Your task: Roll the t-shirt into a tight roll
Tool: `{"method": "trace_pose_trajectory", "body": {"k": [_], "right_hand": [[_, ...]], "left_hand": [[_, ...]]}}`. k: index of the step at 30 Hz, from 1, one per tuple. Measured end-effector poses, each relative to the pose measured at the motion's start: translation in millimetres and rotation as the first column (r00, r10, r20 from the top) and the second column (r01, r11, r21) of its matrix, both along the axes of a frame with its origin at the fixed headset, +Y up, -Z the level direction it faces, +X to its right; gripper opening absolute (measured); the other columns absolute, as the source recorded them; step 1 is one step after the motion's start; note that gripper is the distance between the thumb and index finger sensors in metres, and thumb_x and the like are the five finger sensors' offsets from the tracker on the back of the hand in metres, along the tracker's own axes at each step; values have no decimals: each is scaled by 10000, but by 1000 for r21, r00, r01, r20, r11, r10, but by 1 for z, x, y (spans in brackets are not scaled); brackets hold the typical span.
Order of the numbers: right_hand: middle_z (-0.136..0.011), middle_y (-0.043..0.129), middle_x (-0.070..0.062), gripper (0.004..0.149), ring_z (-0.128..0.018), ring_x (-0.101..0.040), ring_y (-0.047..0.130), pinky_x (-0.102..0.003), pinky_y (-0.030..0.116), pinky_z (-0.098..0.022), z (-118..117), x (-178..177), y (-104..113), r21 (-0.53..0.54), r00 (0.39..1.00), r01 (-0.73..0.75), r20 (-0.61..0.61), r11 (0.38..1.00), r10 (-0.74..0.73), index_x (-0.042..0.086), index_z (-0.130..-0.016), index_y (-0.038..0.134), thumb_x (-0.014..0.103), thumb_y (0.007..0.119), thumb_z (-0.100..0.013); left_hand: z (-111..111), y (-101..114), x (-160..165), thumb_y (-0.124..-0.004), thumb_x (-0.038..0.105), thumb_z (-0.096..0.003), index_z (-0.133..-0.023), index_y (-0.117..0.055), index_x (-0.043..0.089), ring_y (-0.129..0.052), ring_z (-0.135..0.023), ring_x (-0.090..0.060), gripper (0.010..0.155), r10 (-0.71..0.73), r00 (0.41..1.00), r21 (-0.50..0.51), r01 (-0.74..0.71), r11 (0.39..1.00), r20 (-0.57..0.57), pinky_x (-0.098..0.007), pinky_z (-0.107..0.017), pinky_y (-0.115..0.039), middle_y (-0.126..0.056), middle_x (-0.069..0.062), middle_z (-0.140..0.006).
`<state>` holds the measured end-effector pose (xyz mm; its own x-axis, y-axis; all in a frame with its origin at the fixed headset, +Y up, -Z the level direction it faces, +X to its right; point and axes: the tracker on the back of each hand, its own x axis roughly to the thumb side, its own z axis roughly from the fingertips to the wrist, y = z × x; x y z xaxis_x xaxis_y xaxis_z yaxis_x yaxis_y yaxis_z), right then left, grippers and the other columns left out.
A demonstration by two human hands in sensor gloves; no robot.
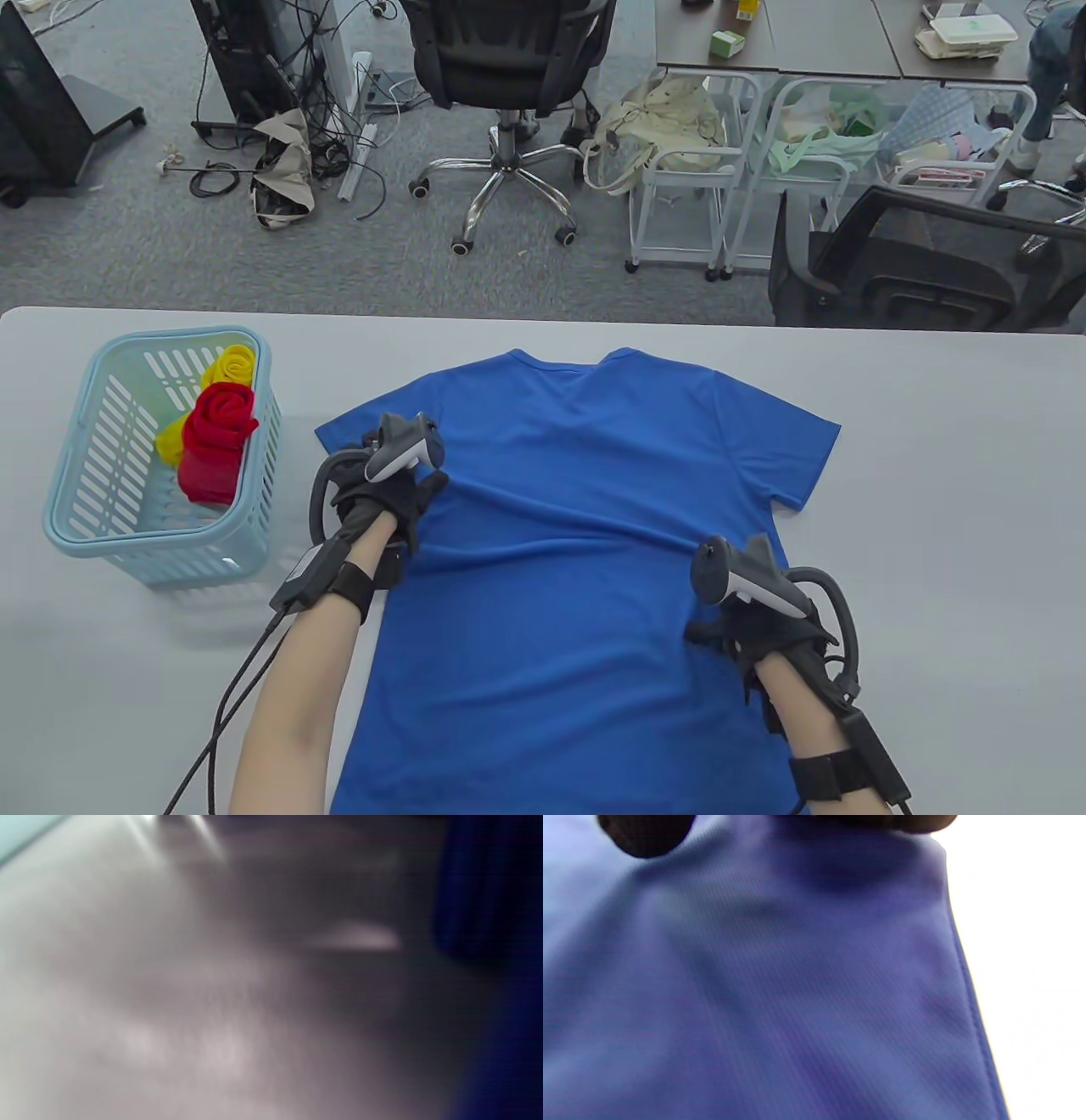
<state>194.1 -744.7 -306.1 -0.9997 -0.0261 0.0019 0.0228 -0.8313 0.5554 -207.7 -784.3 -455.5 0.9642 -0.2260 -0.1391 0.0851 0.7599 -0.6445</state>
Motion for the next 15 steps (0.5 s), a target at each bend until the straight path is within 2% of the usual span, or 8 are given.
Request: {"method": "trace_pose_trajectory", "body": {"k": [3, 4, 7, 8, 11, 13, 14, 15], "right_hand": [[-1122, 612, -165, 736, -983, -398, 714, -525, 628, -661, -7, 5, 11, 24, 998, 65, 22, 998, -66, 162, -1122, 538, 562, 695, -525], [-1141, 569, -168, 739, -999, -409, 684, -532, 611, -671, -13, 7, 14, 33, 996, 82, 26, 996, -83, 163, -1132, 512, 552, 697, -531], [-1208, 241, -189, 804, -1106, -485, 343, -589, 435, -741, -35, 7, 17, 76, 994, 88, 51, 993, -92, 178, -1175, 293, 539, 660, -557], [-1202, 118, -172, 817, -1114, -488, 195, -598, 367, -756, -49, 7, 14, 55, 992, 105, 62, 993, -108, 189, -1173, 183, 543, 610, -574], [-1141, -59, -142, 822, -1062, -462, -25, -600, 266, -760, -79, 13, -1, -42, 983, 139, 127, 989, -133, 205, -1120, -5, 560, 512, -589], [-1128, -85, -143, 838, -1050, -456, -50, -609, 240, -756, -92, 20, -14, -82, 979, 82, 194, 993, -64, 200, -1089, -79, 597, 451, -576], [-1151, -20, -156, 832, -1067, -452, -2, -611, 255, -755, -97, 27, -22, -115, 970, 18, 242, 993, 11, 182, -1096, -54, 605, 430, -568], [-1133, -27, -142, 815, -1070, -447, 41, -612, 273, -750, -99, 32, -29, -148, 963, -8, 265, 989, 47, 185, -1096, -31, 604, 419, -561]], "left_hand": [[0, 1, 1, -184, 681, -379, -1051, 133, 278, -134, -1120, -494, 845, -61, 995, 7, 61, 998, 81, -610, -833, -363, 59, -196, -1183], [1, 1, 0, -187, 681, -380, -1043, 148, 278, -108, -1115, -496, 845, -40, 996, -17, 42, 999, 76, -614, -833, -343, 81, -194, -1175], [4, -4, -2, -168, 677, -374, -1010, 200, 290, -8, -1090, -489, 831, 2, 999, -40, 0, 999, 52, -629, -822, -252, 171, -174, -1140], [5, -4, -3, -161, 675, -371, -1004, 209, 289, 7, -1086, -488, 828, 4, 998, -40, -2, 999, 55, -631, -819, -238, 183, -172, -1133], [6, -6, -5, -153, 678, -368, -997, 223, 296, 38, -1078, -479, 826, 22, 998, -40, -20, 999, 52, -632, -814, -206, 207, -163, -1123], [7, -6, -6, -150, 690, -366, -1008, 209, 315, 19, -1096, -456, 825, -2, 999, -17, 3, 1000, 36, -632, -819, -234, 187, -144, -1137], [6, -4, -7, -141, 693, -363, -1026, 188, 312, -31, -1114, -456, 832, -50, 999, 17, 49, 999, 21, -632, -824, -283, 138, -153, -1159], [5, -4, -9, -135, 693, -362, -1045, 161, 309, -88, -1131, -451, 837, -73, 997, 36, 73, 997, 12, -627, -827, -334, 89, -160, -1179]]}}
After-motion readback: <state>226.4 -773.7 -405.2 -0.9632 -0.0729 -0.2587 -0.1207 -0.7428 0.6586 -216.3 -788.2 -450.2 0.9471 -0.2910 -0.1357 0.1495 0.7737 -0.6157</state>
